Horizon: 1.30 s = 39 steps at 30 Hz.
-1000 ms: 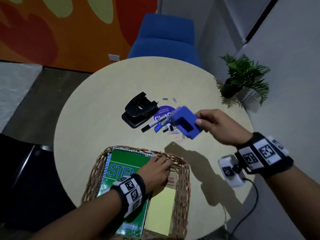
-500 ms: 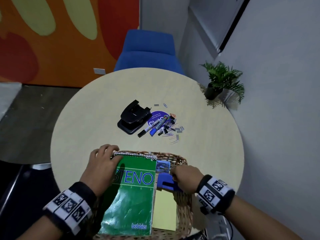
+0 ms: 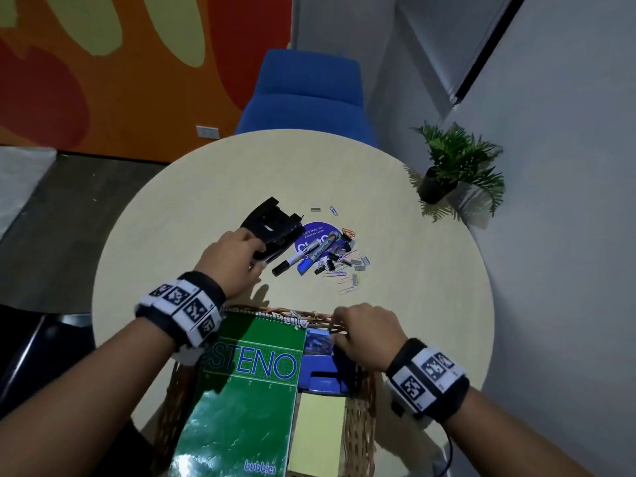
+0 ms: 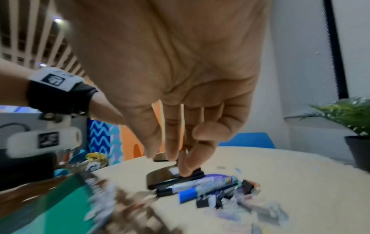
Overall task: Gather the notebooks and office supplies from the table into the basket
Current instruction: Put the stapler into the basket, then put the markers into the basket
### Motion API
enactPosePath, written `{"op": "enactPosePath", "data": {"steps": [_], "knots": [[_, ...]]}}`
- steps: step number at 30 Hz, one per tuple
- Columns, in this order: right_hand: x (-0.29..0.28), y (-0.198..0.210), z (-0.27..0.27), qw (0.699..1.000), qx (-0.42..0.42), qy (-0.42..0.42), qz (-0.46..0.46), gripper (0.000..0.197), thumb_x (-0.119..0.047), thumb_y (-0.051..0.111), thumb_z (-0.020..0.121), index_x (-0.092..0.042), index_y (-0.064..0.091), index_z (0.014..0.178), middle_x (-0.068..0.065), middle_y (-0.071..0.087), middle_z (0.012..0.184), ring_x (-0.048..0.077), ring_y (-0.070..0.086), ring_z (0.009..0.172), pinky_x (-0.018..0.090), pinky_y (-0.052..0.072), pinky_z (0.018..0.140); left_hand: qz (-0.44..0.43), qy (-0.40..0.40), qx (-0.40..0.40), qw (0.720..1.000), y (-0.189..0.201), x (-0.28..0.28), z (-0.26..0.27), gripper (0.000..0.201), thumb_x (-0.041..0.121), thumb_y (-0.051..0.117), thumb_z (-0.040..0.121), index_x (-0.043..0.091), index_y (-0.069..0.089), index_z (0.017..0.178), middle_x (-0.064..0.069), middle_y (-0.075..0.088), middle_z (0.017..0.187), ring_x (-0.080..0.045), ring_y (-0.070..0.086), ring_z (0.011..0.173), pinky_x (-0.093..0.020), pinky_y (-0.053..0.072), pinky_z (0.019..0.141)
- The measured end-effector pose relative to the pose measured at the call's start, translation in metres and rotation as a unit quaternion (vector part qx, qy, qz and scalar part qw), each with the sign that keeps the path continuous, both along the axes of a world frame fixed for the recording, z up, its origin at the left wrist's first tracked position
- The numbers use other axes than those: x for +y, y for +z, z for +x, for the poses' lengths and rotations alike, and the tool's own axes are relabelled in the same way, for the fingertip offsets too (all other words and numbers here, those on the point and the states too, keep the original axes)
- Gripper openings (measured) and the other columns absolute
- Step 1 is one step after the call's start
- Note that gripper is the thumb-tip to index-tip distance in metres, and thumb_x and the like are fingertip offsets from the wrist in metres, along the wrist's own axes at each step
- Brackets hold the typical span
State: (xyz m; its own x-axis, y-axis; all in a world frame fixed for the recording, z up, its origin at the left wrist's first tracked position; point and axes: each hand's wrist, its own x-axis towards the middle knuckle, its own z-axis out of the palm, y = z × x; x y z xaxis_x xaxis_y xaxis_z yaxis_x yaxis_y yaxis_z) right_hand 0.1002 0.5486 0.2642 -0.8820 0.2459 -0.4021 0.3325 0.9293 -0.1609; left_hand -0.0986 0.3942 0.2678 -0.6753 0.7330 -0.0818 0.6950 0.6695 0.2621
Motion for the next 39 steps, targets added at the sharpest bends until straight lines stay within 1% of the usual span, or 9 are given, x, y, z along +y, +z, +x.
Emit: {"op": "enactPosePath", "data": {"steps": [5, 9, 13, 21, 24, 26, 31, 36, 39], "knots": [[0.064, -0.004, -0.059, 0.995, 0.097, -0.001, 0.004, 0.026, -0.024, 0.054, 0.091, -0.027, 0.057, 0.116, 0.000, 0.064, 0.115, 0.024, 0.057, 0.109, 0.035, 0.046, 0.079, -0.051, 0.004, -0.054, 0.997, -0.025, 0.066, -0.019, 0.028, 0.030, 0.055, 0.091, 0.014, 0.063, 0.112, -0.011, 0.063, 0.112, -0.030, 0.060, 0.102, -0.035, 0.048, 0.082], [0.107, -0.041, -0.122, 0.996, 0.056, 0.065, 0.032, 0.045, -0.013, 0.058, 0.085, -0.023, 0.051, 0.129, 0.001, 0.050, 0.134, 0.026, 0.047, 0.119, 0.038, 0.047, 0.082, -0.180, 0.008, -0.093, 0.979, -0.066, 0.105, -0.019, 0.031, 0.027, 0.052, 0.093, 0.006, 0.058, 0.116, -0.015, 0.062, 0.117, -0.033, 0.060, 0.108, -0.037, 0.049, 0.088], [0.123, -0.081, -0.157, 0.993, 0.015, 0.092, 0.078, 0.040, -0.018, 0.065, 0.081, -0.017, 0.054, 0.120, 0.004, 0.052, 0.127, 0.027, 0.050, 0.112, 0.036, 0.045, 0.074, -0.222, 0.006, -0.094, 0.970, -0.088, 0.129, -0.027, 0.036, 0.018, 0.050, 0.094, 0.006, 0.047, 0.127, -0.017, 0.053, 0.128, -0.033, 0.053, 0.120, -0.040, 0.044, 0.100], [0.127, -0.098, -0.174, 0.989, 0.011, 0.120, 0.089, 0.031, -0.013, 0.061, 0.084, -0.010, 0.052, 0.114, 0.013, 0.051, 0.120, 0.033, 0.056, 0.107, 0.039, 0.046, 0.076, -0.304, -0.004, -0.075, 0.950, -0.088, 0.141, -0.036, 0.017, 0.015, 0.053, 0.092, 0.006, 0.064, 0.100, -0.014, 0.067, 0.111, -0.031, 0.064, 0.104, -0.034, 0.051, 0.082], [0.128, -0.087, -0.166, 0.990, 0.015, 0.112, 0.084, 0.034, -0.014, 0.061, 0.084, -0.010, 0.050, 0.116, 0.012, 0.051, 0.120, 0.033, 0.058, 0.105, 0.039, 0.047, 0.076, -0.278, -0.009, -0.088, 0.957, -0.083, 0.139, -0.033, 0.012, 0.018, 0.058, 0.087, 0.008, 0.065, 0.090, -0.012, 0.066, 0.081, -0.027, 0.065, 0.073, -0.032, 0.049, 0.065], [0.128, -0.072, -0.154, 0.991, 0.033, 0.098, 0.084, 0.036, -0.017, 0.063, 0.083, -0.010, 0.050, 0.116, 0.013, 0.051, 0.118, 0.034, 0.061, 0.101, 0.038, 0.047, 0.073, -0.247, -0.043, -0.055, 0.967, -0.073, 0.135, -0.027, 0.018, 0.027, 0.063, 0.084, 0.014, 0.057, 0.073, -0.007, 0.054, 0.062, -0.019, 0.047, 0.050, -0.030, 0.054, 0.062], [0.121, -0.015, -0.099, 0.992, 0.110, 0.019, 0.054, 0.027, -0.015, 0.061, 0.083, -0.008, 0.054, 0.108, 0.017, 0.058, 0.108, 0.039, 0.060, 0.092, 0.040, 0.045, 0.071, -0.118, -0.020, -0.119, 0.986, -0.011, 0.111, 0.001, 0.014, 0.018, 0.057, 0.088, 0.005, 0.056, 0.093, -0.017, 0.062, 0.092, -0.033, 0.060, 0.090, -0.034, 0.044, 0.072], [0.065, 0.016, -0.005, 0.959, 0.184, -0.147, -0.157, 0.013, -0.016, 0.065, 0.081, -0.013, 0.058, 0.091, 0.006, 0.067, 0.073, 0.023, 0.063, 0.067, 0.035, 0.052, 0.065, 0.024, -0.037, -0.227, 0.973, 0.017, 0.039, 0.062, 0.015, 0.019, 0.058, 0.089, 0.012, 0.055, 0.102, -0.007, 0.068, 0.091, -0.026, 0.065, 0.086, -0.037, 0.053, 0.079], [0.005, 0.016, 0.051, 0.912, 0.160, -0.221, -0.306, 0.027, -0.011, 0.067, 0.082, -0.019, 0.053, 0.104, -0.005, 0.062, 0.065, 0.000, 0.056, 0.052, 0.015, 0.045, 0.054, 0.034, -0.057, -0.287, 0.956, 0.014, -0.001, 0.111, 0.034, 0.023, 0.056, 0.091, 0.019, 0.044, 0.123, -0.002, 0.069, 0.087, -0.020, 0.066, 0.078, -0.034, 0.053, 0.074]]}}
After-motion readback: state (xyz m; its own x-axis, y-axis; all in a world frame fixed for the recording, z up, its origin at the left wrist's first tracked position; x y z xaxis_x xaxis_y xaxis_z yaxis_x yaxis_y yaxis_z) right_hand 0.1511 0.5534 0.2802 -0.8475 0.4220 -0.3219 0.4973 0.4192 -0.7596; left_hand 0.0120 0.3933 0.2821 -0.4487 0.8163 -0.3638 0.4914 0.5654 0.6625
